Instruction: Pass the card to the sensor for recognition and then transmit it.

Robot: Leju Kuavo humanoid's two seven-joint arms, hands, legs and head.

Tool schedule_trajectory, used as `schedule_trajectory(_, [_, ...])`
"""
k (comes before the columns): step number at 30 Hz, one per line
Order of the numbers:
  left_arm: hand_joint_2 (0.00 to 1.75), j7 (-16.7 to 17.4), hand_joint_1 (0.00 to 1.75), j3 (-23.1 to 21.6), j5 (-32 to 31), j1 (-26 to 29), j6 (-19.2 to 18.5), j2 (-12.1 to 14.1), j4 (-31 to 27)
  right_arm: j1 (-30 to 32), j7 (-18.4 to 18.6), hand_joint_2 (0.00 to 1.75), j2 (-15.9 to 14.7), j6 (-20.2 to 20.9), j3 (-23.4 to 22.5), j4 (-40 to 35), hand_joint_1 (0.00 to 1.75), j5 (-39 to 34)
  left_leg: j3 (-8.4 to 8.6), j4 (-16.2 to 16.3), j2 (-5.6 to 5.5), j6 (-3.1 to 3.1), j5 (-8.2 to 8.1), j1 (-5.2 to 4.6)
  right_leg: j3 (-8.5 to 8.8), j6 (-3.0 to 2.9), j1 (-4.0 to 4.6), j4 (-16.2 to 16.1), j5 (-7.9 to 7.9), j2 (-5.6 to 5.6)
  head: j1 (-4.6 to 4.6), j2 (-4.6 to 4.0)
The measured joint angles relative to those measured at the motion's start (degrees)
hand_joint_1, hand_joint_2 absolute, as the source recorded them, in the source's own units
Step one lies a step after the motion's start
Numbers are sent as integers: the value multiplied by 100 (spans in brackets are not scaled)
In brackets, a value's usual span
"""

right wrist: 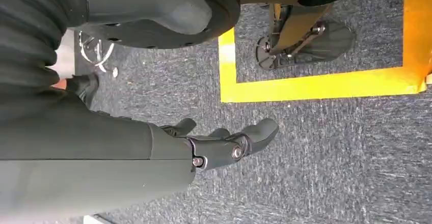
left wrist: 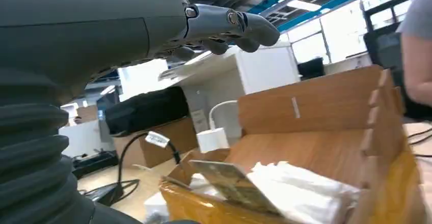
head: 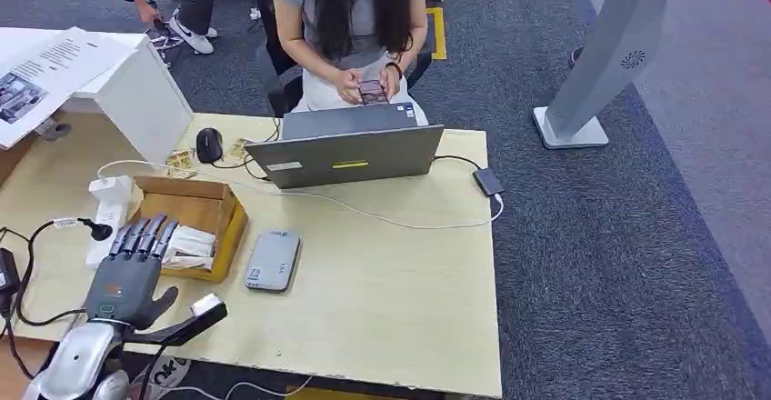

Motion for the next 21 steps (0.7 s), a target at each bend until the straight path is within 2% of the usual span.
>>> schedule_trajectory(6, [175,0,0,215,0,14,-59,-2,127,0,2,175,0,4,0,0,0,44,1,0,1,0,0,0,1,0,0,0,0,0,-2,0])
schedule_trajectory(21, [175,9,0,319,-4,84,-120,-2,153,0,2,175,0,4,0,0,0,55,0,0,0,0,0,0,1,0,0,0,0,0,0,0])
